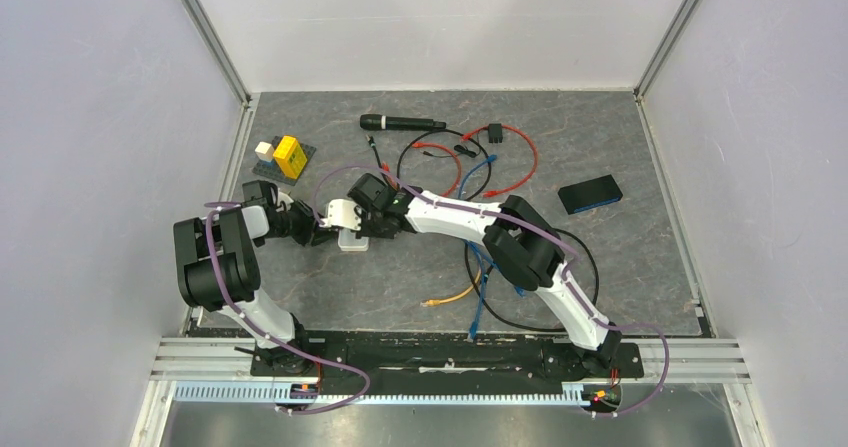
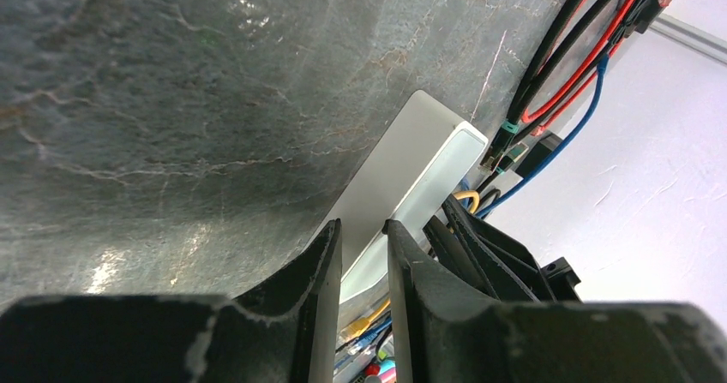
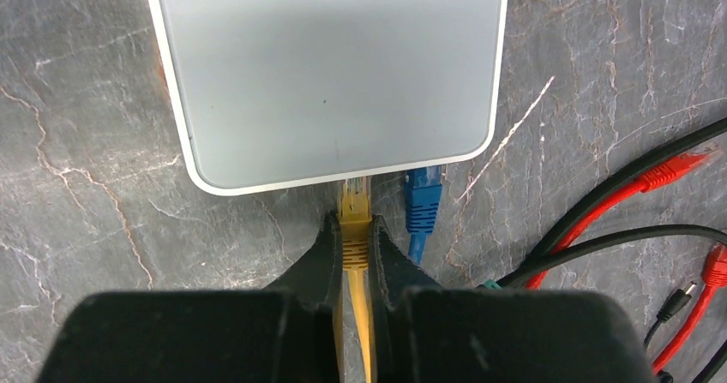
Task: Insert the plug into the switch port
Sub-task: Insert the connector into the switch port.
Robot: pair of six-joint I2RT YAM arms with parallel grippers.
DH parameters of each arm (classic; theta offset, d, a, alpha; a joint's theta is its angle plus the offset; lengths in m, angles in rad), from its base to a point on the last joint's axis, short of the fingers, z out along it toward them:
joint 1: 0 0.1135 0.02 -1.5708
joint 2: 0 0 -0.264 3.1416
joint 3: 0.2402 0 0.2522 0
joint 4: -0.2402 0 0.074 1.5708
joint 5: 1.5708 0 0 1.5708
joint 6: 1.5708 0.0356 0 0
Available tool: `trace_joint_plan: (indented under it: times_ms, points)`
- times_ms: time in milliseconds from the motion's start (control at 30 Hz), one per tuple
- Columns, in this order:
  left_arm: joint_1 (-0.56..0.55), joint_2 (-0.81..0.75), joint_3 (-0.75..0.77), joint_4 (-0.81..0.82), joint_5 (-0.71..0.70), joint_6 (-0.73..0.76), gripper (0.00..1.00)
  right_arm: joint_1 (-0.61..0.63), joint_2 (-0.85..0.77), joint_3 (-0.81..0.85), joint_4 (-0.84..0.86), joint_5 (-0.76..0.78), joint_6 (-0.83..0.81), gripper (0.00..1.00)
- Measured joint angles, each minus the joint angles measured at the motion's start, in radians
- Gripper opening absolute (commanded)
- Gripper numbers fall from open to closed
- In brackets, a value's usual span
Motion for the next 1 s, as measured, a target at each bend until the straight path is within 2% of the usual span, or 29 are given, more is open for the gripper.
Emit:
trace_joint_plan:
  times_ms: [467, 800, 1000]
  points:
    - [-0.015, -0.005, 0.020, -0.030, -0.023, 0.049, 0.34, 0.002, -0.027, -0.064, 0.062, -0.019, -0.121, 0.00]
    - [-0.028, -0.015, 0.042, -0.077, -0.064, 0.086, 0.36, 0.002, 0.036, 0.065, -0.020, 0.006, 0.026, 0.00]
    - [-0.032, -0.018, 0.042, -0.087, -0.070, 0.094, 0.40, -0.001, 0.033, 0.058, -0.033, -0.035, 0.000, 0.00]
